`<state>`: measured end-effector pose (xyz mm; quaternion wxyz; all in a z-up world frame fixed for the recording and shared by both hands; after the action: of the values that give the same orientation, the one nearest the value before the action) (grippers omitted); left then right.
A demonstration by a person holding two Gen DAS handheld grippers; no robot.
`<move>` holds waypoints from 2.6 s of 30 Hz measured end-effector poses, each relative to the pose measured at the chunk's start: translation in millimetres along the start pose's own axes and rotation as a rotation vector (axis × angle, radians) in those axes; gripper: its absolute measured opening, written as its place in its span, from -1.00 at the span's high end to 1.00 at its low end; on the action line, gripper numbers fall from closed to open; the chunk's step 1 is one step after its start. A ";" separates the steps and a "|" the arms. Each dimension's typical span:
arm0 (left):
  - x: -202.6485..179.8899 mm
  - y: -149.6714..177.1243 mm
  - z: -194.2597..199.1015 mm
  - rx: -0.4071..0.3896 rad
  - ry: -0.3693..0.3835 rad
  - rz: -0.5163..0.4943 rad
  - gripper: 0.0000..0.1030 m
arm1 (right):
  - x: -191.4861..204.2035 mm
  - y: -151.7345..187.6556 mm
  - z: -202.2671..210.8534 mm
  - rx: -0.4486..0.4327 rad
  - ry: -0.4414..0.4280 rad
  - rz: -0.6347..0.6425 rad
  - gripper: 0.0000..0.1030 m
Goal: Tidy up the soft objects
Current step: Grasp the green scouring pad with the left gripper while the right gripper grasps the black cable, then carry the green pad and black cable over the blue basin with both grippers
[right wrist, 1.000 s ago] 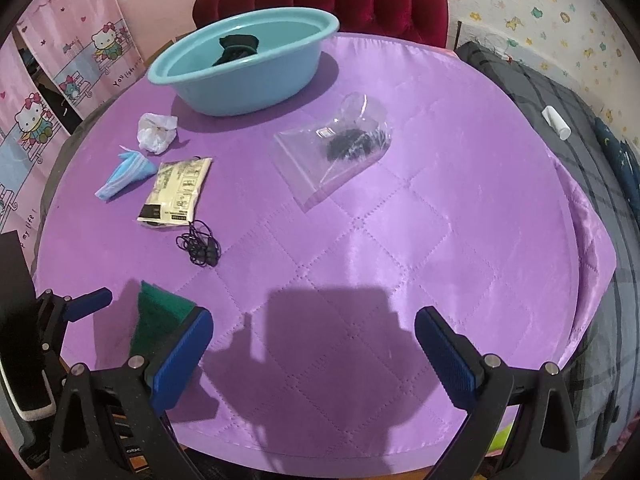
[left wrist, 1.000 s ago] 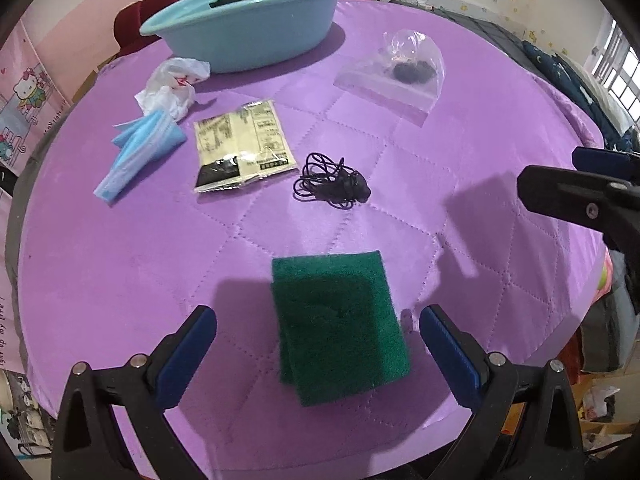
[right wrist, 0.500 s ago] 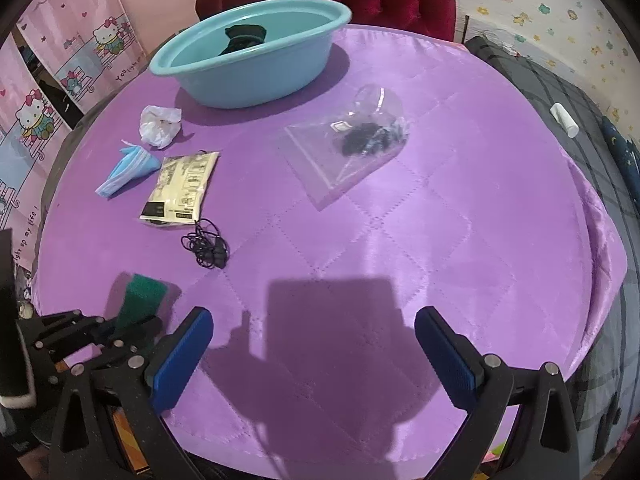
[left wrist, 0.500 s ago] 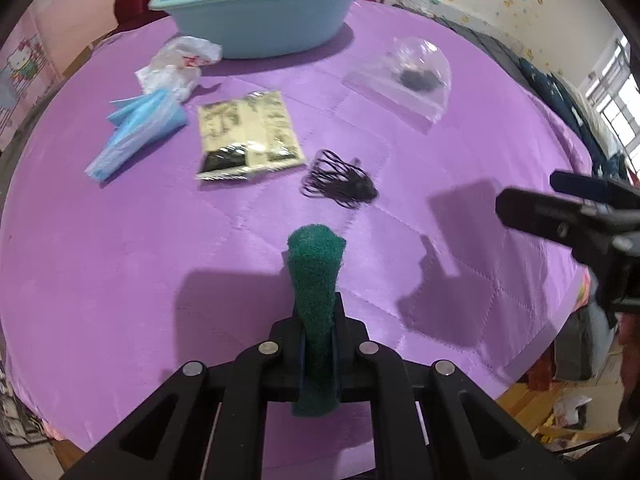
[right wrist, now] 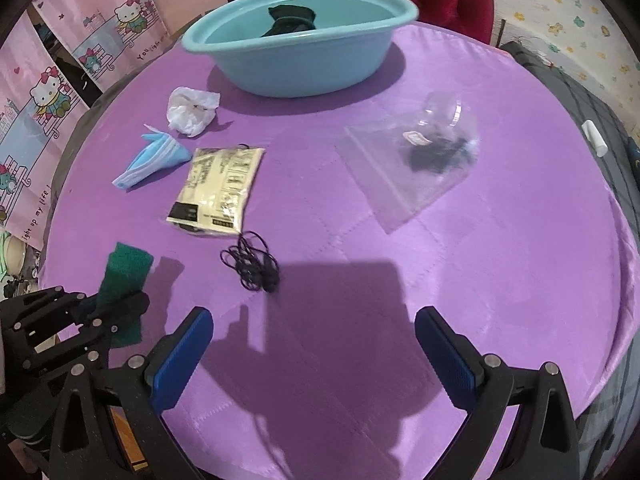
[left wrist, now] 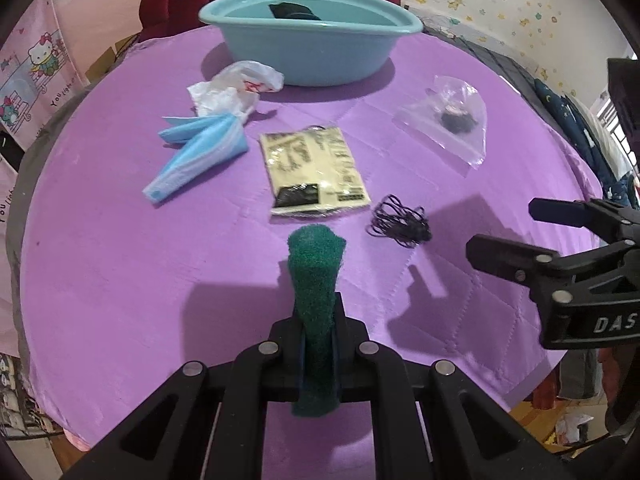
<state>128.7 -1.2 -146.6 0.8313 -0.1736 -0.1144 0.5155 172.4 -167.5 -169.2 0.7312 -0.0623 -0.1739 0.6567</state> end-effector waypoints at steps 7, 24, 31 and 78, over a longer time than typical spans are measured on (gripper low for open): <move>16.2 -4.5 7.4 -0.005 -0.017 0.001 0.81 | 20.7 -9.0 -18.6 0.031 -0.020 0.019 -0.93; 34.4 -16.3 1.7 -0.026 -0.005 0.020 0.80 | 47.8 -11.7 -50.1 0.127 -0.031 0.062 0.59; 32.7 -28.7 7.2 -0.063 0.016 0.009 0.80 | 45.8 -12.7 -35.1 0.118 -0.025 0.061 0.59; 75.7 -191.1 48.2 -0.173 0.012 -0.166 0.80 | 56.6 -178.8 67.7 -0.092 -0.052 -0.008 0.59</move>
<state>300.5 -3.1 -24.0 0.8538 -0.2379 -0.1675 0.4318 321.8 -144.4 -39.2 0.7254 -0.0784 -0.2232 0.6464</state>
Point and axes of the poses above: each gripper's, at about its wrist camera, not at the fingertips, and z roughly against the way its jaws point, x to its left, y to its underside, the point moved 2 cm from there along -z, roughly the way its jaws point, and after that the axes turned 15 degrees about -z, right-handed, at the moved point
